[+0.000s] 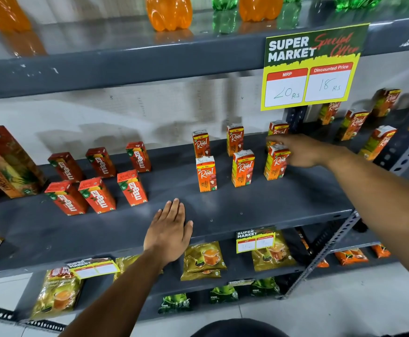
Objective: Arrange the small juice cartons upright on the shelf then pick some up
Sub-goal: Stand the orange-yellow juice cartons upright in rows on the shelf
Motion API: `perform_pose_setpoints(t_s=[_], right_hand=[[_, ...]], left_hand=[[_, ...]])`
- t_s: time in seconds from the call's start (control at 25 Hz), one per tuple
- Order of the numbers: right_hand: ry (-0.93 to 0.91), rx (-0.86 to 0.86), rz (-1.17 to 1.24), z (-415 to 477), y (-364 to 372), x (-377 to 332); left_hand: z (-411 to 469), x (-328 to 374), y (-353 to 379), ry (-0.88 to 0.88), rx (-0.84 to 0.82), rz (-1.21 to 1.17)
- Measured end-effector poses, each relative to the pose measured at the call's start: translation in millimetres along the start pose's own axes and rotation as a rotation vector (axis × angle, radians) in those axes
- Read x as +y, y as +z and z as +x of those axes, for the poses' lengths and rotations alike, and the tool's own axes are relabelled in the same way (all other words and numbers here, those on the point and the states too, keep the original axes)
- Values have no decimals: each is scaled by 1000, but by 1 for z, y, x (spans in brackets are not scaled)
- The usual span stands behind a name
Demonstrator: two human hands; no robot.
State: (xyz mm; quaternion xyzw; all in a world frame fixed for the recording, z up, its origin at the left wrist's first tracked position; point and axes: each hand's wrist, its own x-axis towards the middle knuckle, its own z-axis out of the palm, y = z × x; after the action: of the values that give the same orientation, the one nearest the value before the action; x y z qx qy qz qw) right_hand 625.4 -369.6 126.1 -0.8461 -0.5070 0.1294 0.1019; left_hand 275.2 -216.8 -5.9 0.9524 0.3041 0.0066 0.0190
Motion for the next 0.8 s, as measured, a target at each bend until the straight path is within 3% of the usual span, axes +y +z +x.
perform_pose_setpoints(t_s=[0.2, 0.28, 0.44, 0.56, 0.8], right_hand=[[81, 266, 670, -12, 4, 16], [208, 396, 831, -16, 11, 23], [364, 350, 1259, -16, 28, 33], [277, 247, 1201, -17, 40, 39], [206, 41, 826, -2, 54, 58]], left_hand=[[0, -3, 2, 6, -8, -15], [0, -5, 1, -3, 5, -83], [4, -2, -12, -94, 45, -391], [18, 1, -24, -258, 30, -760], [75, 5, -31, -244, -30, -950]])
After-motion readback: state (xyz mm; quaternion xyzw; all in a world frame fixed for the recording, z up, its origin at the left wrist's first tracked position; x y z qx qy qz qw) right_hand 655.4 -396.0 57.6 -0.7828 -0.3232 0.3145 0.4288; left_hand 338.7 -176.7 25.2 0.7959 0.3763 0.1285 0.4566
